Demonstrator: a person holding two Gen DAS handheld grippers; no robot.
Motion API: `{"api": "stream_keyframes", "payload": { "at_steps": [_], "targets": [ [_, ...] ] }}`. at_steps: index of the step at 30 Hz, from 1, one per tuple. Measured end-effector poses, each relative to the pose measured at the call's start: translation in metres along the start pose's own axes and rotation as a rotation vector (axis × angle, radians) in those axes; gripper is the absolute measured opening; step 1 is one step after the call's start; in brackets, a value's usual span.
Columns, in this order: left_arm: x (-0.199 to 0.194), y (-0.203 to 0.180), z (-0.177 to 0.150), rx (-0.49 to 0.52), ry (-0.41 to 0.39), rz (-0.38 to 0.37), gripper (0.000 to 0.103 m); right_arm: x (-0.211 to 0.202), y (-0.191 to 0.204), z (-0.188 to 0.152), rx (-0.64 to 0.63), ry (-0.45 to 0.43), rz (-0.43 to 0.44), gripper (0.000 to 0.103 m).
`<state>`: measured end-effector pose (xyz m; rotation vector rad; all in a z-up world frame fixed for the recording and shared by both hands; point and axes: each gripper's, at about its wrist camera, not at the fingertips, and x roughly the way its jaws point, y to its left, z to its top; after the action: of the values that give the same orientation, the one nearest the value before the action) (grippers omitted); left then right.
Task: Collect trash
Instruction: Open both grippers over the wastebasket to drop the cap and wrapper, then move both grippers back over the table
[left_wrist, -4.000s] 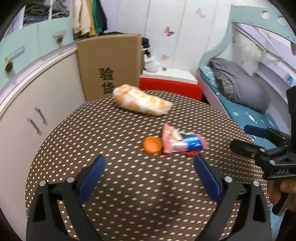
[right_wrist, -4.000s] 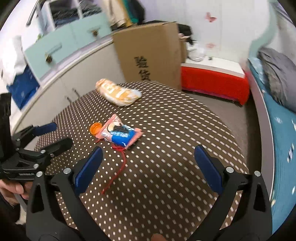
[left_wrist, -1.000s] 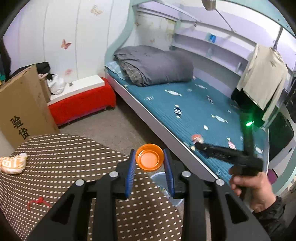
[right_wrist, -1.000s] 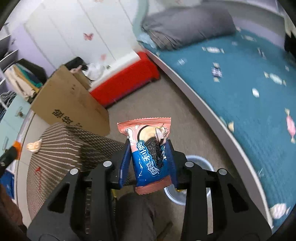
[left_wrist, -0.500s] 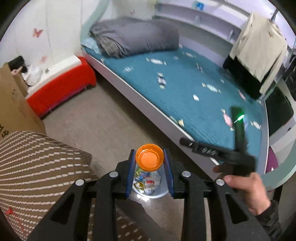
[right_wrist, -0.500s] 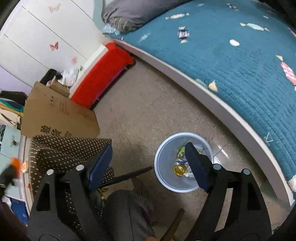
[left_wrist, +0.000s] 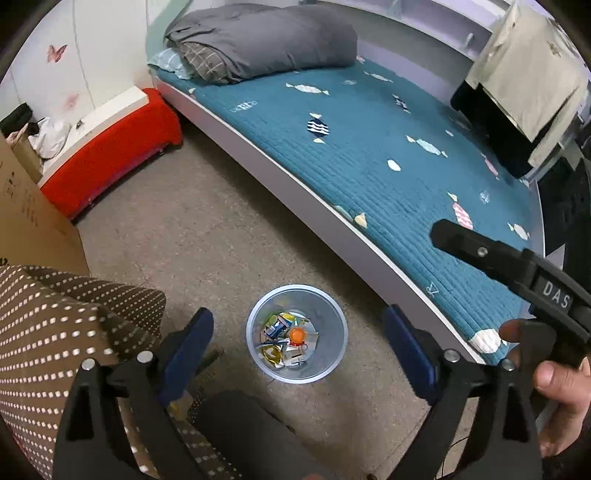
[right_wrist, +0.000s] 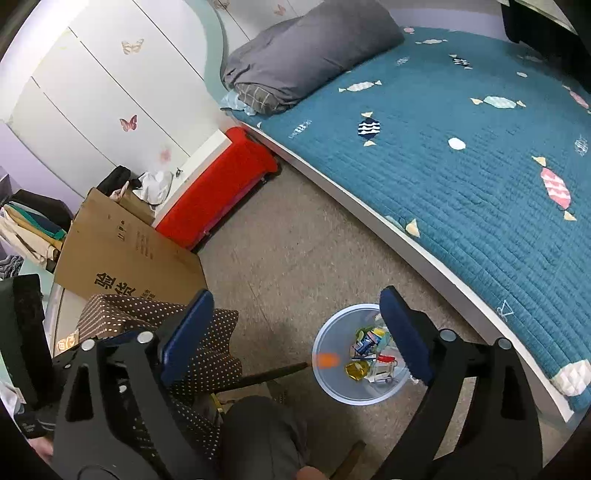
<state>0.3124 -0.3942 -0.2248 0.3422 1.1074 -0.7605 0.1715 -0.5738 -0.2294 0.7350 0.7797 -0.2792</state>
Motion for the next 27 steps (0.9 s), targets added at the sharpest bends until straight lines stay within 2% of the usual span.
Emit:
{"api": "stream_keyframes", "payload": {
  "at_steps": [4, 13, 21, 27],
  "targets": [
    [-0.019, 0.012, -0.003, -0.018, -0.045, 0.025, 0.092, 0.001, 0.01, -0.004, -0.005, 0.005, -0.004, 0.097],
    [-0.073, 0.036, -0.018, -0.059, -0.162, 0.058, 0.093, -0.011, 0.053, -0.008, -0.08, -0.013, 0.005, 0.097],
    [-0.126, 0.064, -0.042, -0.113, -0.263, 0.1, 0.093, -0.021, 0.112, -0.019, -0.204, -0.016, 0.035, 0.097],
    [-0.148, 0.092, -0.064, -0.158, -0.294, 0.137, 0.093, -0.021, 0.157, -0.033, -0.291, -0.003, 0.075, 0.097]
  ]
}}
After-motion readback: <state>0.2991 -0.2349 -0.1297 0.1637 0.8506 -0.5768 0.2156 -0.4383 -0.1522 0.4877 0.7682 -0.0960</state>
